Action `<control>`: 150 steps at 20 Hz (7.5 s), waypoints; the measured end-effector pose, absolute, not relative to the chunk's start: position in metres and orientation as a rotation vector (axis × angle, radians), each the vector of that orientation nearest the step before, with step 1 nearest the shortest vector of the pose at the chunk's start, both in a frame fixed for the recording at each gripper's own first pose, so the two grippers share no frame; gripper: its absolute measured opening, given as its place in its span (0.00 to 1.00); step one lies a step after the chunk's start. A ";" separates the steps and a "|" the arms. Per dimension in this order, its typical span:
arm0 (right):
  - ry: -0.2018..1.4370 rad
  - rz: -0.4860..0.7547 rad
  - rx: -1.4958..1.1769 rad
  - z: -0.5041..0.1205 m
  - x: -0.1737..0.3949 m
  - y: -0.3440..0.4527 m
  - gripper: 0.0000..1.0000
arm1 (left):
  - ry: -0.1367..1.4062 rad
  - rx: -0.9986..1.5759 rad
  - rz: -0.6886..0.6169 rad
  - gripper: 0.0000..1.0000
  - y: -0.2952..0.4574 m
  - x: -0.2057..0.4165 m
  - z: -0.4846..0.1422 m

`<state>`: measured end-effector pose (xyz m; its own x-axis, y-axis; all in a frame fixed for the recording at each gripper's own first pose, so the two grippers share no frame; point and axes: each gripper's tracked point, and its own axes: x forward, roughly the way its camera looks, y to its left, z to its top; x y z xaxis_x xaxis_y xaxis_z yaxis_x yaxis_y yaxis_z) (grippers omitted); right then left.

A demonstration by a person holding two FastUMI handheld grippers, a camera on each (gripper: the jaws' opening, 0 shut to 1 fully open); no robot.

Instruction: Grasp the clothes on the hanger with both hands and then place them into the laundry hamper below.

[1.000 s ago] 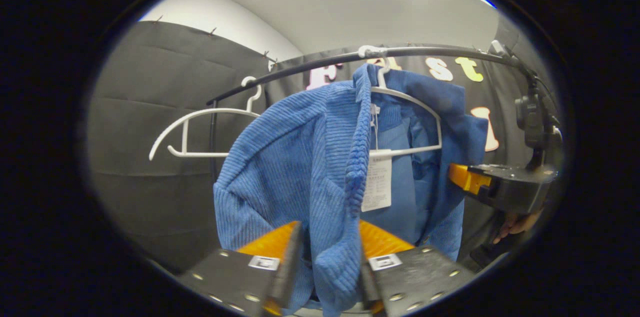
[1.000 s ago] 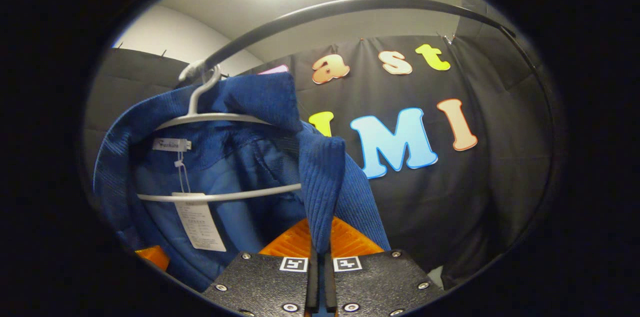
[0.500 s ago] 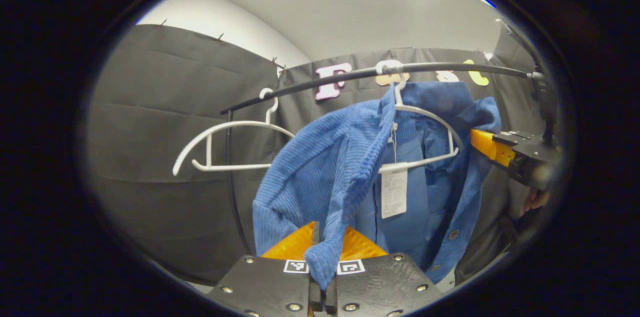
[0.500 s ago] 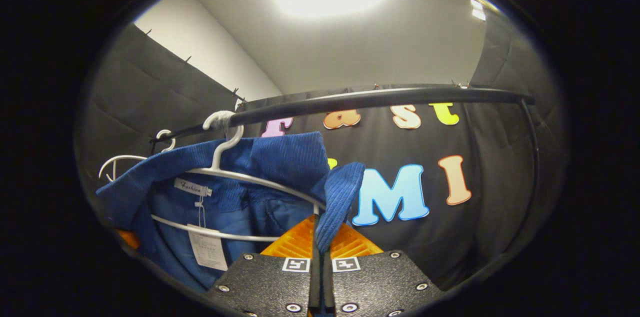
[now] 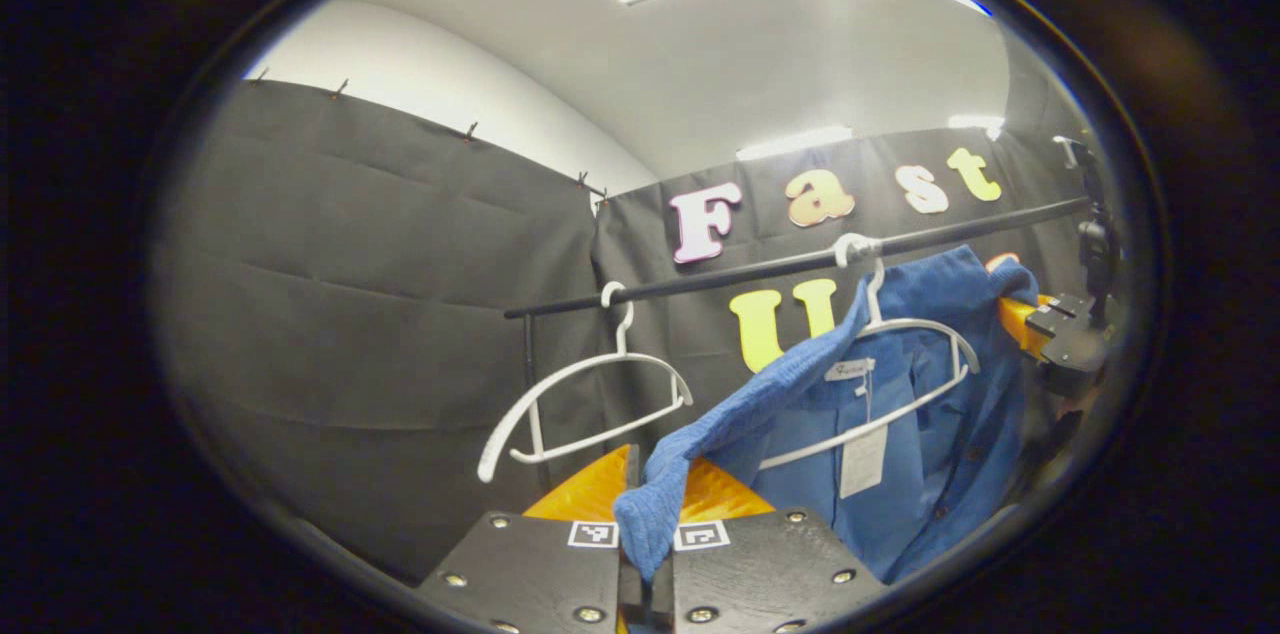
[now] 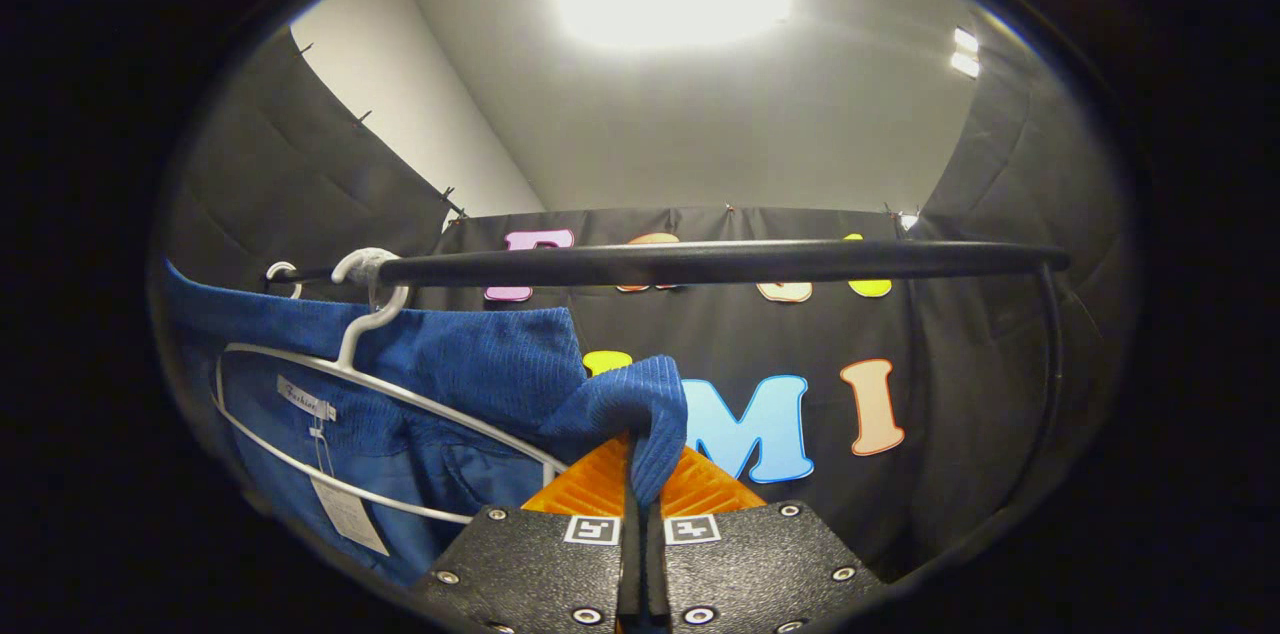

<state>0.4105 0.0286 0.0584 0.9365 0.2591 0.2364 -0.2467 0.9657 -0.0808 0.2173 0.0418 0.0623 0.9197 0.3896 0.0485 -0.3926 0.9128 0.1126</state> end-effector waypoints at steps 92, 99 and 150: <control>0.331 0.285 0.040 -0.134 0.060 0.075 0.02 | 0.221 -0.100 -0.258 0.04 -0.064 0.089 -0.102; 0.465 0.275 -0.027 -0.204 0.050 0.066 0.02 | 0.363 -0.077 -0.228 0.05 -0.068 0.076 -0.179; 0.096 0.061 -0.045 0.006 -0.023 -0.096 0.95 | 0.062 -0.036 -0.077 1.00 -0.033 -0.004 0.019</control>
<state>-0.0235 -0.0963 0.0056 0.9936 0.0585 -0.0968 -0.0628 0.9971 -0.0418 -0.0042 -0.0331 0.0189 0.9952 -0.0775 -0.0601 0.0753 0.9964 -0.0380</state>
